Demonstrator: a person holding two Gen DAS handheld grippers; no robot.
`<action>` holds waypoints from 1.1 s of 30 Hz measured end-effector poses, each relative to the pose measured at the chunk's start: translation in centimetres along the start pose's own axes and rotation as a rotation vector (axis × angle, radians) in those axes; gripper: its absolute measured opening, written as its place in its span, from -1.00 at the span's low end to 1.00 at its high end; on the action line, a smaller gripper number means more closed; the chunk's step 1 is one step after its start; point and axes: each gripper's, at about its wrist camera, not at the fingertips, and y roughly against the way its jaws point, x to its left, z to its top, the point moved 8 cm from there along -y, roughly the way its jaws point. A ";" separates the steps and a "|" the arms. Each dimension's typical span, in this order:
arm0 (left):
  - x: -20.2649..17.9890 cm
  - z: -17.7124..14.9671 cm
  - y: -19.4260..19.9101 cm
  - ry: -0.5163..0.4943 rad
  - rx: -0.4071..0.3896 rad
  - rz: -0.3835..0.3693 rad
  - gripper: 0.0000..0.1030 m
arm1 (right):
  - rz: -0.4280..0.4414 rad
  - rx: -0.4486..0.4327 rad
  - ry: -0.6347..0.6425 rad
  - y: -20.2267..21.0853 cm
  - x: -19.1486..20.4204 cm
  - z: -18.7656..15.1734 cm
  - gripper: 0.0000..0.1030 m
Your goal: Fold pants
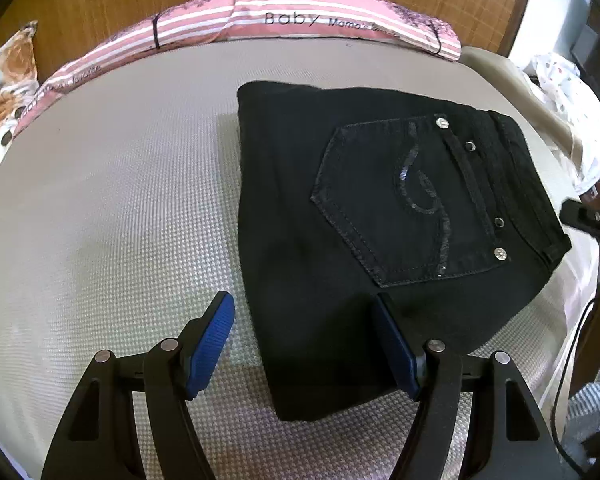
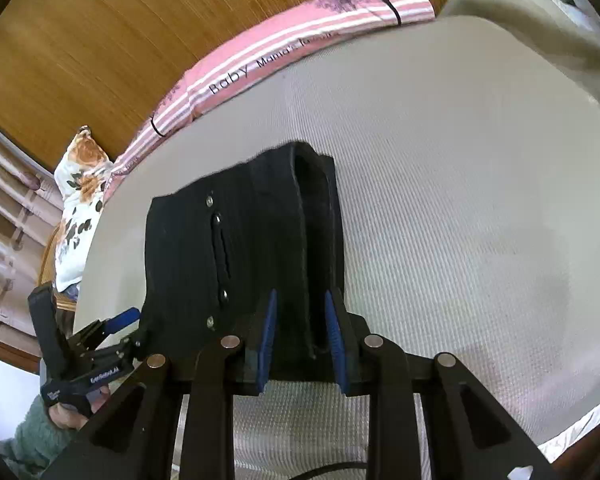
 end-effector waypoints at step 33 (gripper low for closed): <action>3.4 1.8 -0.1 0.090 -0.022 0.059 0.43 | -0.068 0.018 0.117 -5.1 0.5 1.8 -0.67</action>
